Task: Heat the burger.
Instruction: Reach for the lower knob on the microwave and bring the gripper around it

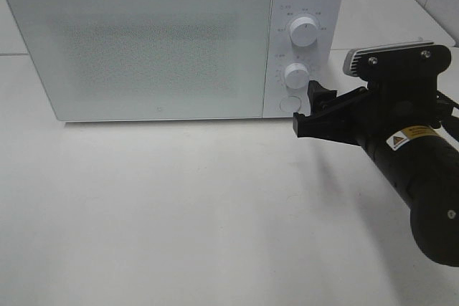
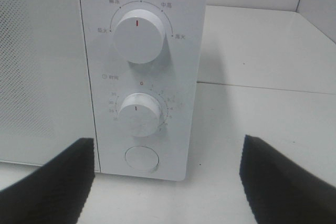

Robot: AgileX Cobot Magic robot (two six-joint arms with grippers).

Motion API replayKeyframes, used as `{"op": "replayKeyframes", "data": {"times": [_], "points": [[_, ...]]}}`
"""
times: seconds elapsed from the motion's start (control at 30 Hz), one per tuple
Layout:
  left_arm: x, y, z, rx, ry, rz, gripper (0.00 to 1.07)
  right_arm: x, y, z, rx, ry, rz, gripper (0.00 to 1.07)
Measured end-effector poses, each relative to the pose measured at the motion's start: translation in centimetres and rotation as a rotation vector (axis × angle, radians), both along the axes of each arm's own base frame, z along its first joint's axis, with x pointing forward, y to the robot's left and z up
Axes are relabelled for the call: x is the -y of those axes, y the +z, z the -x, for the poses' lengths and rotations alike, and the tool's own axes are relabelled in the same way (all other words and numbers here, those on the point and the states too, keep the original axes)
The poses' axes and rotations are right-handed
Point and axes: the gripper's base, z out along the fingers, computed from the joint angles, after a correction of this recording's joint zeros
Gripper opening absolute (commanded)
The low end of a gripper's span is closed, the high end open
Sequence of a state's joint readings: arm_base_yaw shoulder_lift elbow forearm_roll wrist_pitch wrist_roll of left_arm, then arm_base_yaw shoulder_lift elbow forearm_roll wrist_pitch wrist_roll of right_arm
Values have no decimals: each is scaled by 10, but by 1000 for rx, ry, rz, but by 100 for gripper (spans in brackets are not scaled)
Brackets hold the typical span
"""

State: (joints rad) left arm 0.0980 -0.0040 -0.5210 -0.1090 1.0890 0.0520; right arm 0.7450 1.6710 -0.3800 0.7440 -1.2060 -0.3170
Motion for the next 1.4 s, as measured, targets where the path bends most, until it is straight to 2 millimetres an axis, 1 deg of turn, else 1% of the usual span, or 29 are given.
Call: {"op": "replayKeyframes", "data": {"times": [0.47,0.57,0.63,0.7,0.73,0.83,0.9,1.17,1.4], "points": [[0,0,0,0,1,-1,100,-18,-2,-21,18,-17,-22,75],[0,0,0,0,1,-1,100,-20,-3,-23,16,-17,-21,75],[0,0,0,0,2,-2,100,-24,-12,-28,-2,-18,-4,75],[0,0,0,0,2,-2,100,-25,-14,-29,-6,-18,-1,75],[0,0,0,0,2,-2,100,-28,-19,-32,-12,-18,5,75],[0,0,0,0,2,-2,100,-31,-21,-35,-14,-18,7,75],[0,0,0,0,2,-2,100,-37,-25,-41,-13,-18,6,75],[0,0,0,0,2,-2,100,-47,-29,-53,-6,-29,-6,75],[0,0,0,0,2,-2,100,-46,-36,-66,-9,-65,-9,75]]}}
